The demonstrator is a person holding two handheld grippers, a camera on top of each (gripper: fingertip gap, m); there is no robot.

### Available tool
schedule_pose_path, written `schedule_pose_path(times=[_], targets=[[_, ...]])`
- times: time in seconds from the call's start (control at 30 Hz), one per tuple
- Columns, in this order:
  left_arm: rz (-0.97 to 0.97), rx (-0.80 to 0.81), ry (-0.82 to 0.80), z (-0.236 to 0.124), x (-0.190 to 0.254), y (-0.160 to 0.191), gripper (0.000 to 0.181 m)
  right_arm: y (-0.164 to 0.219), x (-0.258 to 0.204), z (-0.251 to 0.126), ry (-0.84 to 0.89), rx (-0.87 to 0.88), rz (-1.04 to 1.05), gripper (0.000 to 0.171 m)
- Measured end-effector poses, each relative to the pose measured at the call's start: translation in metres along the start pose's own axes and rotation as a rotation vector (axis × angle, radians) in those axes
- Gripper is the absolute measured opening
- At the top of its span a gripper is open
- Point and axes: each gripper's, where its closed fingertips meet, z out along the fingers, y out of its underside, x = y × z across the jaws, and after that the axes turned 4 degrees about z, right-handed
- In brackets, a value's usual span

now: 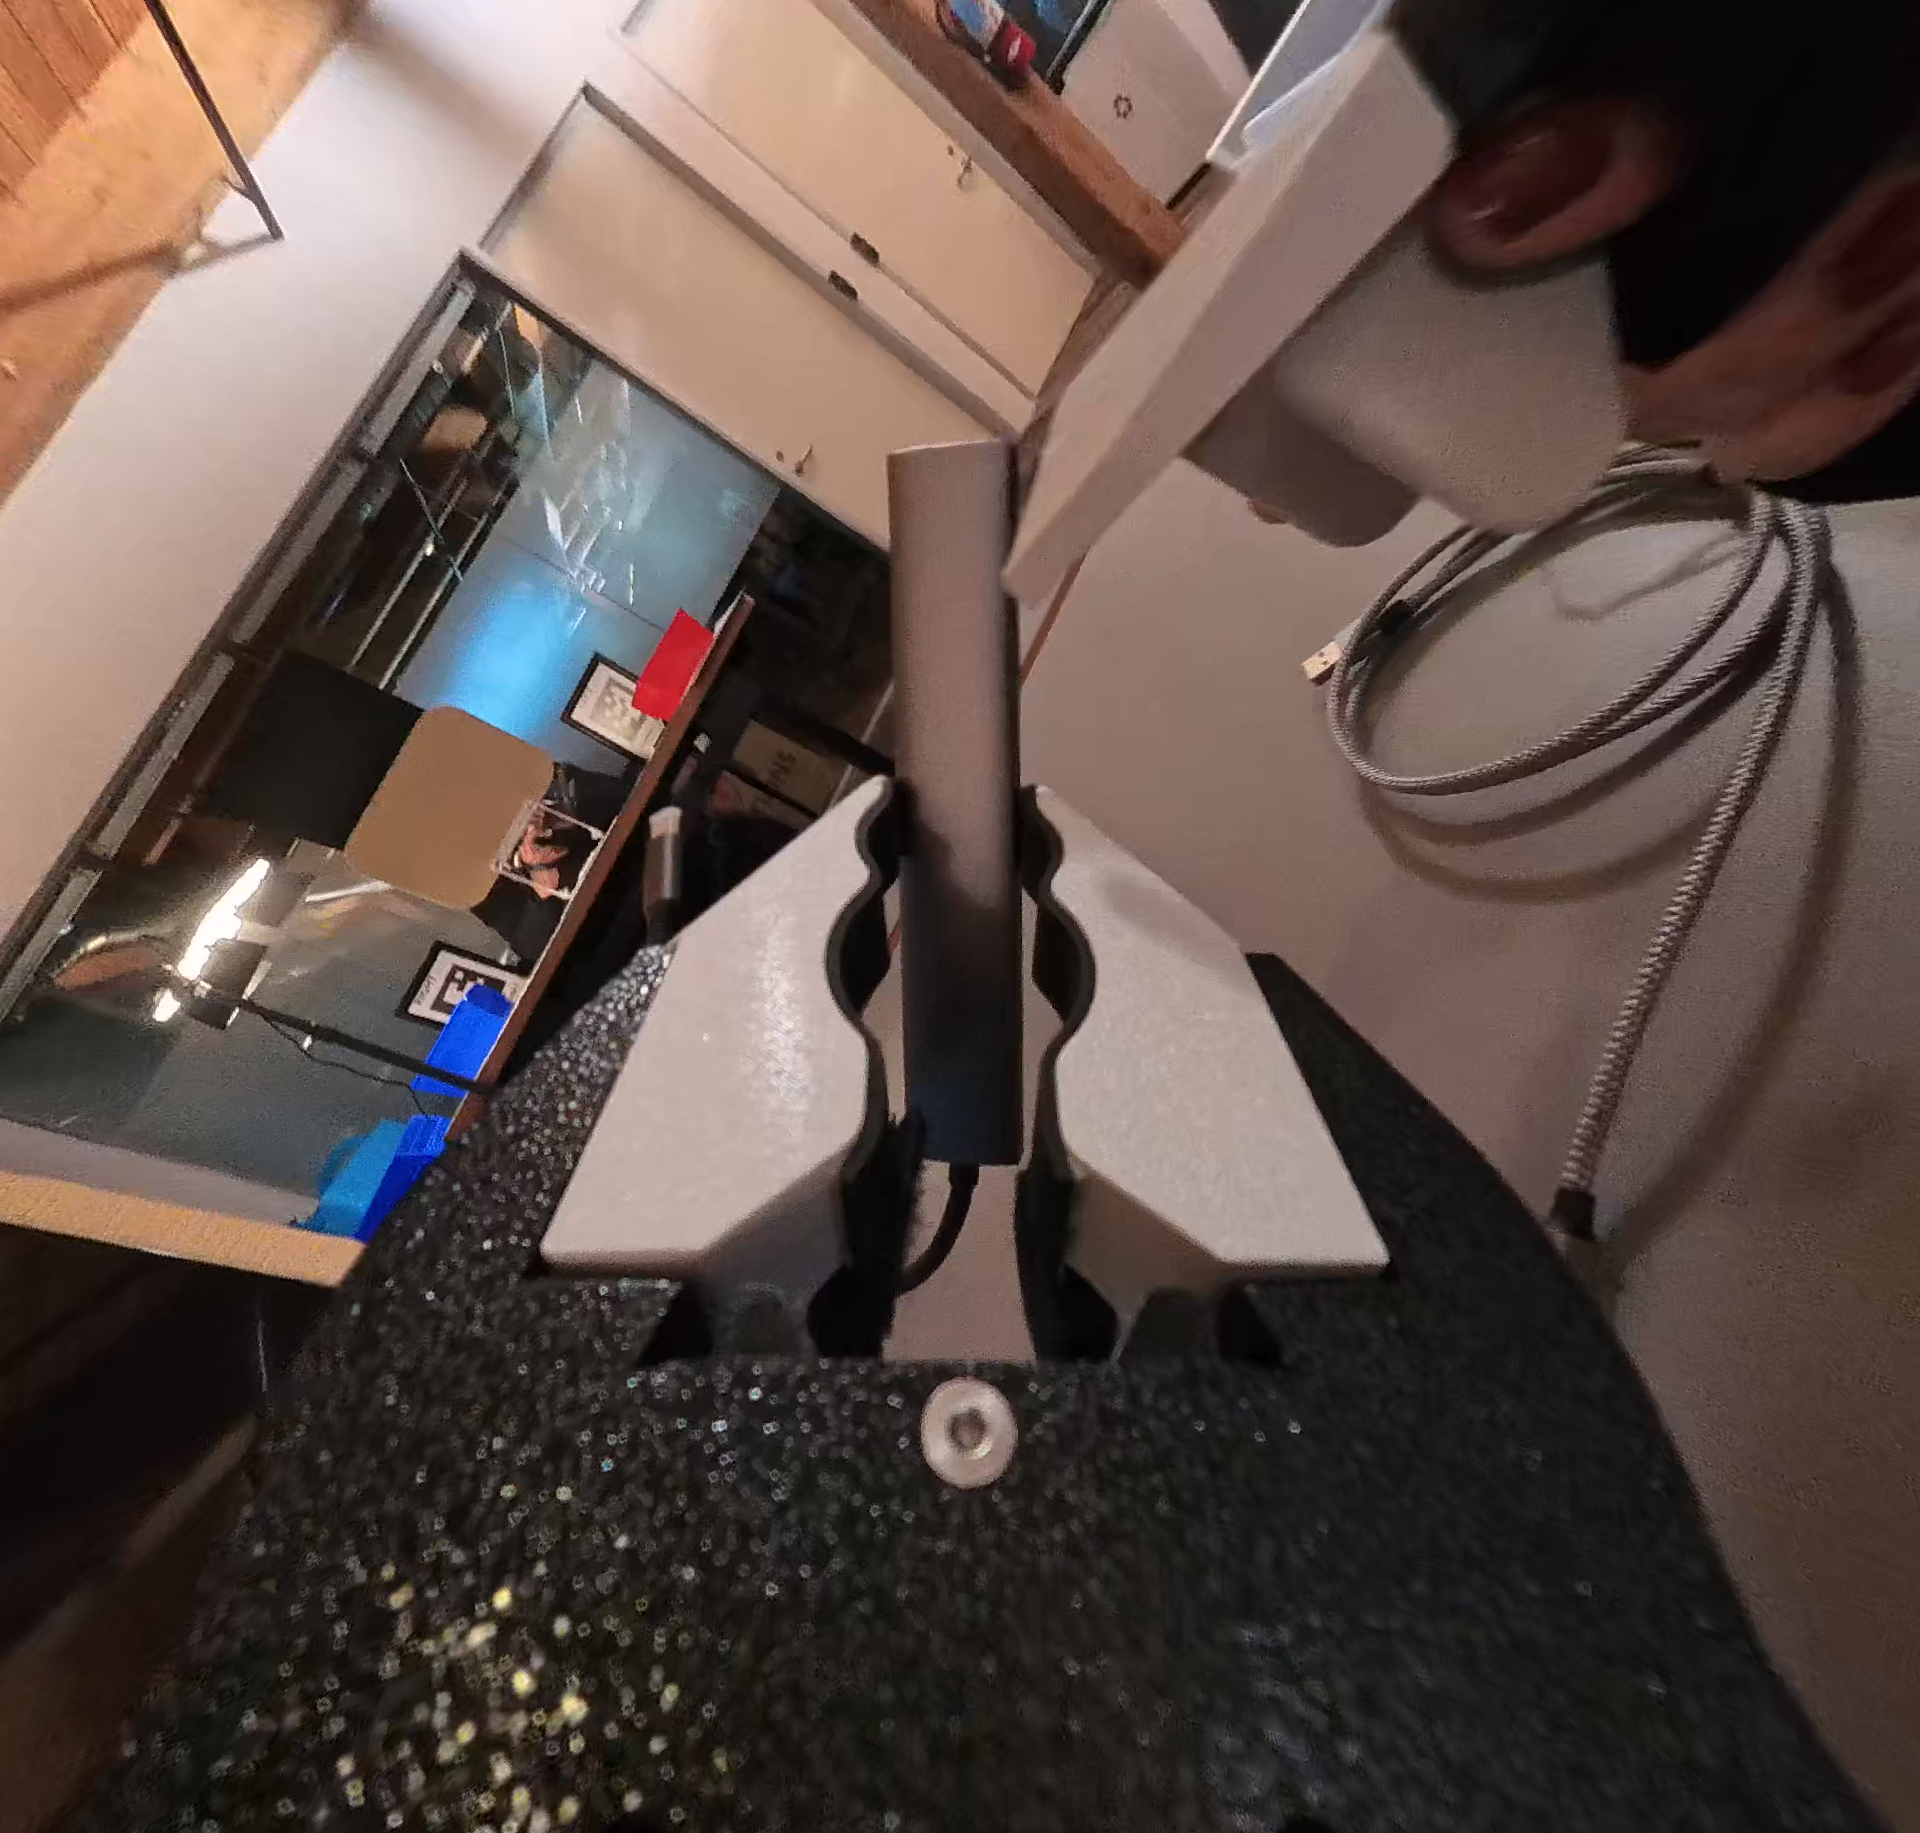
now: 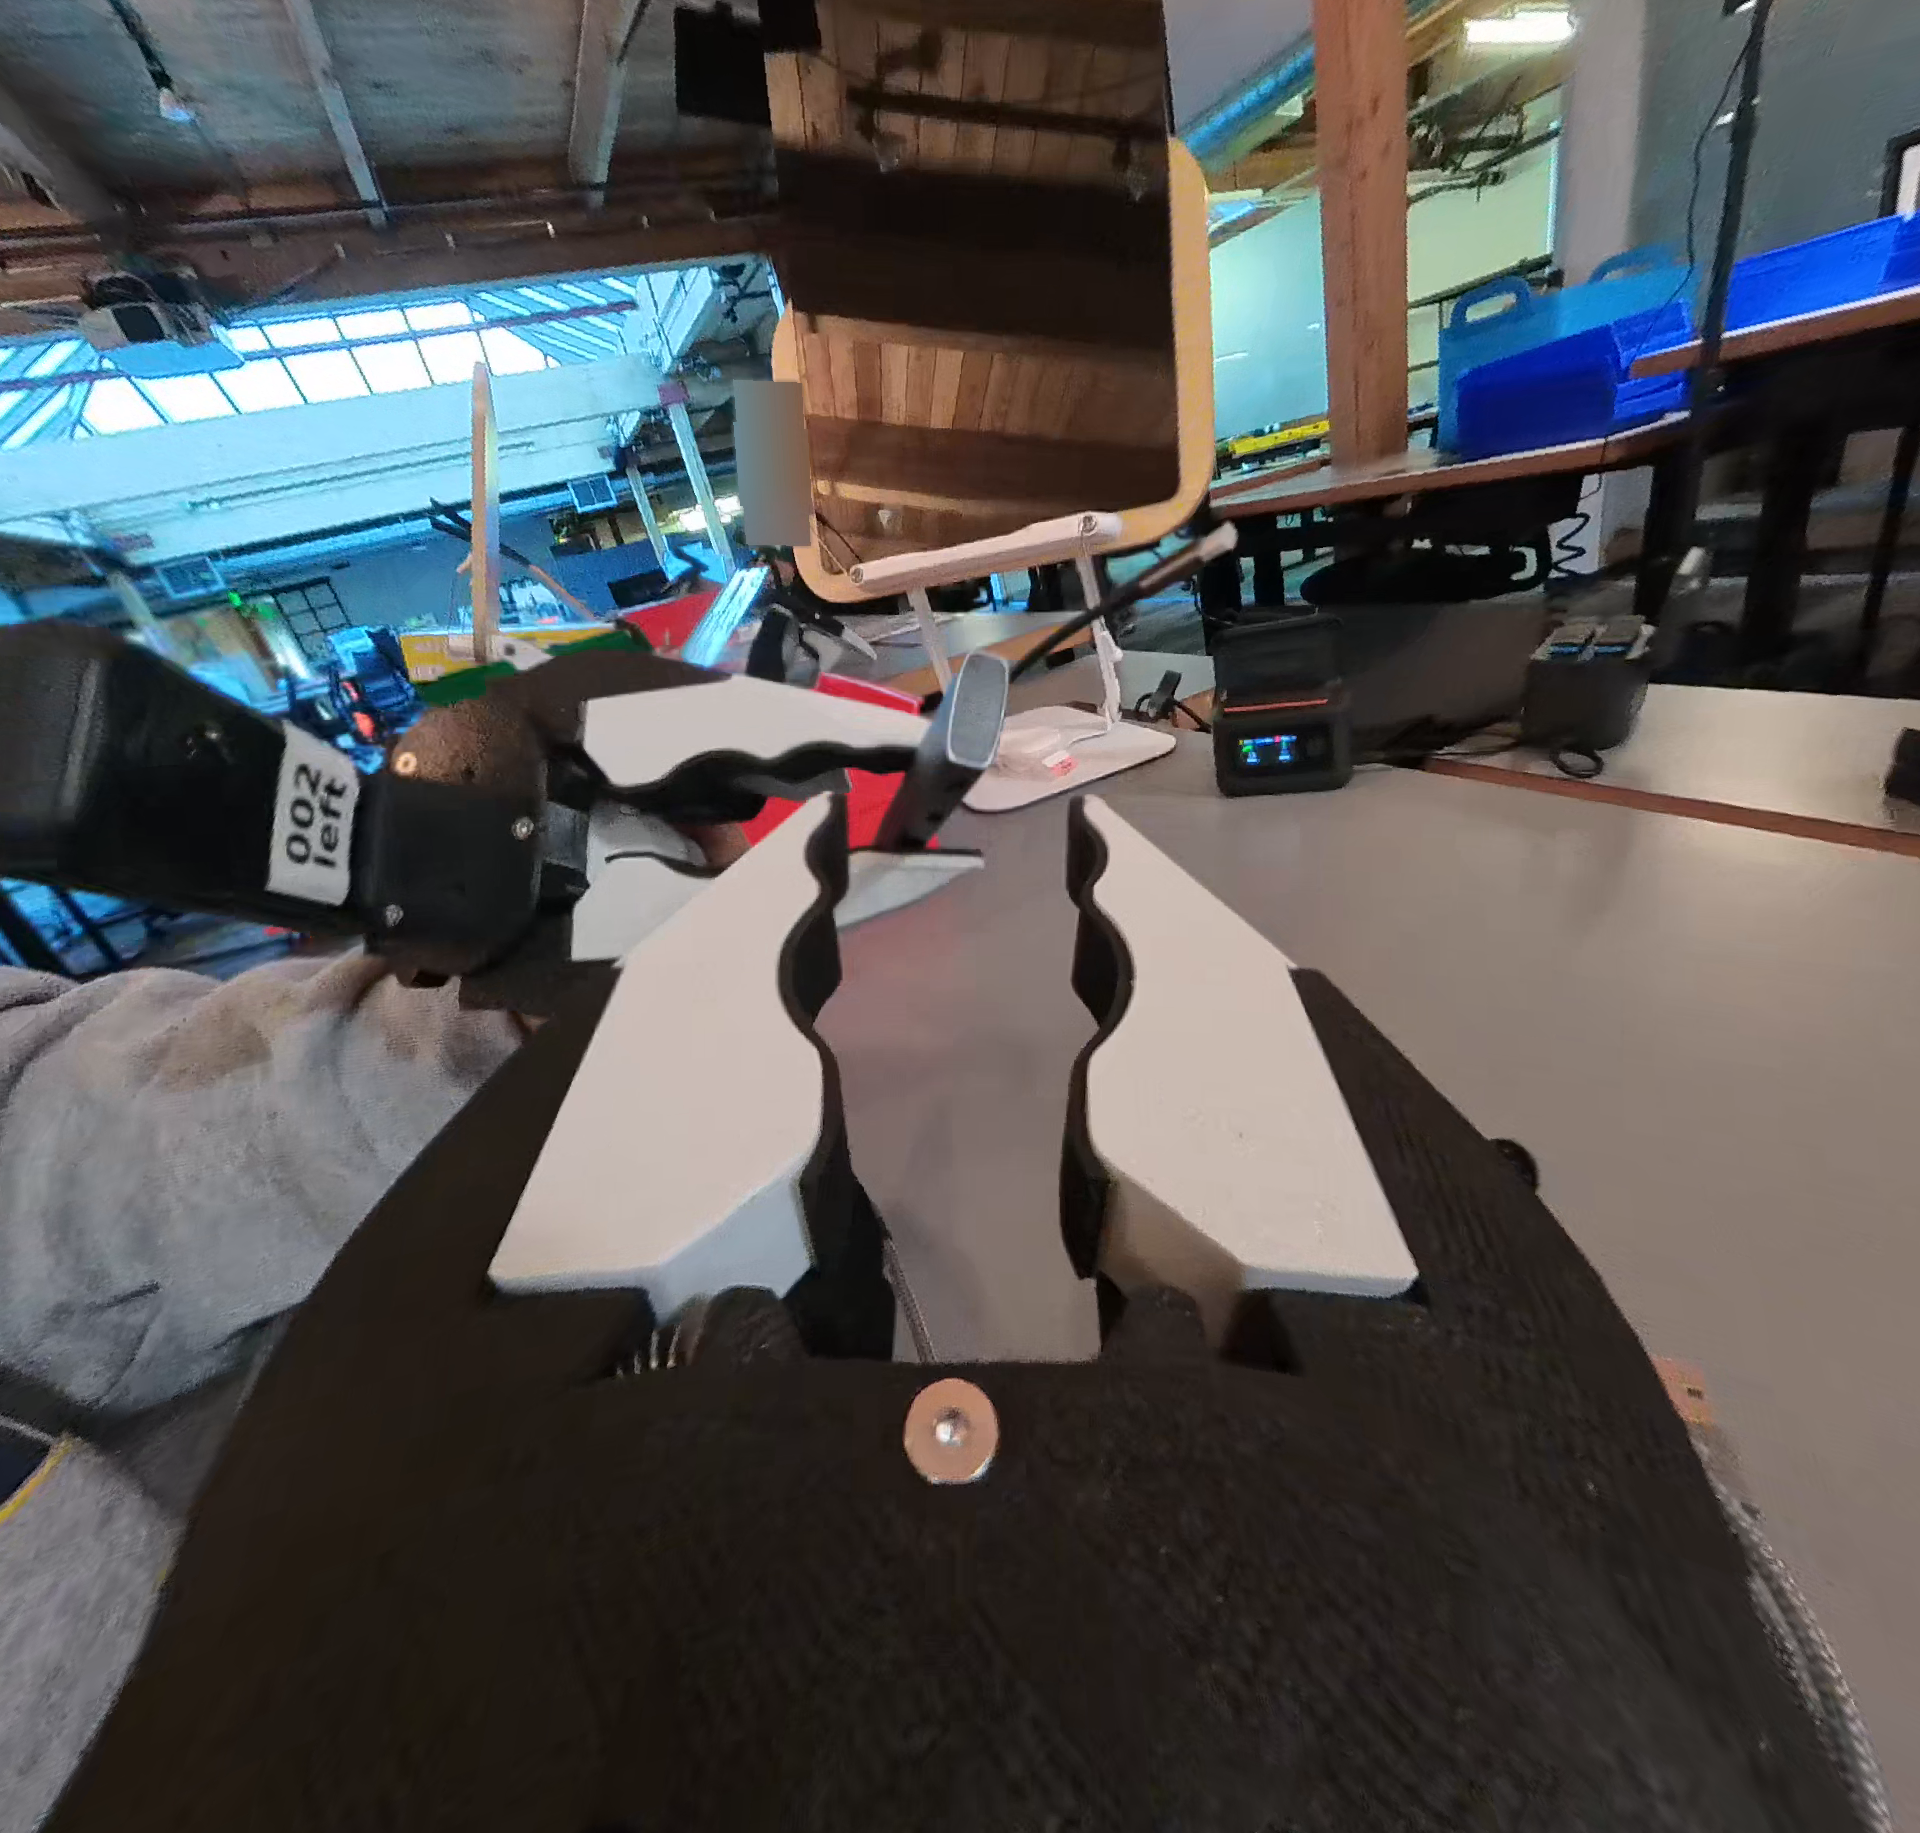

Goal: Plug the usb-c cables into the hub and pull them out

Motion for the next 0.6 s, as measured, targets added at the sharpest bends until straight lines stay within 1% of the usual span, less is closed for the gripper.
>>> schedule_pose_path(times=[0.03,0.07,0.1,0.13,0.2,0.23,0.27,0.3,0.33,0.47,0.53,0.6], targets=[[0.002,0.021,0.005,-0.001,0.004,-0.002,0.020,0.000,-0.001,0.000,-0.005,0.003,-0.007,0.036],[0.011,0.043,0.012,-0.003,0.007,-0.004,0.020,0.000,-0.004,0.000,-0.020,0.003,-0.013,0.026],[0.021,0.050,0.016,-0.004,0.009,-0.005,0.020,0.001,-0.007,0.000,-0.036,-0.009,-0.018,0.011],[0.018,0.056,0.038,-0.004,0.012,-0.003,0.021,0.003,-0.008,0.000,-0.046,-0.032,-0.025,0.010],[-0.046,0.085,0.163,-0.008,0.025,-0.002,0.024,0.007,-0.013,0.000,-0.062,-0.088,-0.092,0.008],[-0.096,0.104,0.227,-0.012,0.030,-0.003,0.033,0.010,-0.015,0.000,-0.067,-0.133,-0.160,0.008],[-0.156,0.113,0.249,-0.016,0.029,-0.002,0.055,0.014,-0.017,-0.001,-0.068,-0.187,-0.245,0.008],[-0.209,0.106,0.266,-0.018,0.026,0.001,0.068,0.018,-0.018,-0.002,-0.068,-0.242,-0.332,0.008],[-0.254,0.093,0.302,-0.021,0.026,0.006,0.076,0.021,-0.022,-0.002,-0.081,-0.292,-0.411,0.008],[-0.379,0.093,0.536,-0.032,0.043,0.009,0.066,0.026,-0.041,0.000,-0.186,-0.427,-0.576,0.008],[-0.405,0.108,0.646,-0.038,0.055,0.006,0.046,0.025,-0.051,0.003,-0.249,-0.459,-0.616,0.008],[-0.400,0.139,0.671,-0.040,0.059,0.002,0.036,0.024,-0.061,0.007,-0.321,-0.483,-0.640,0.008]])
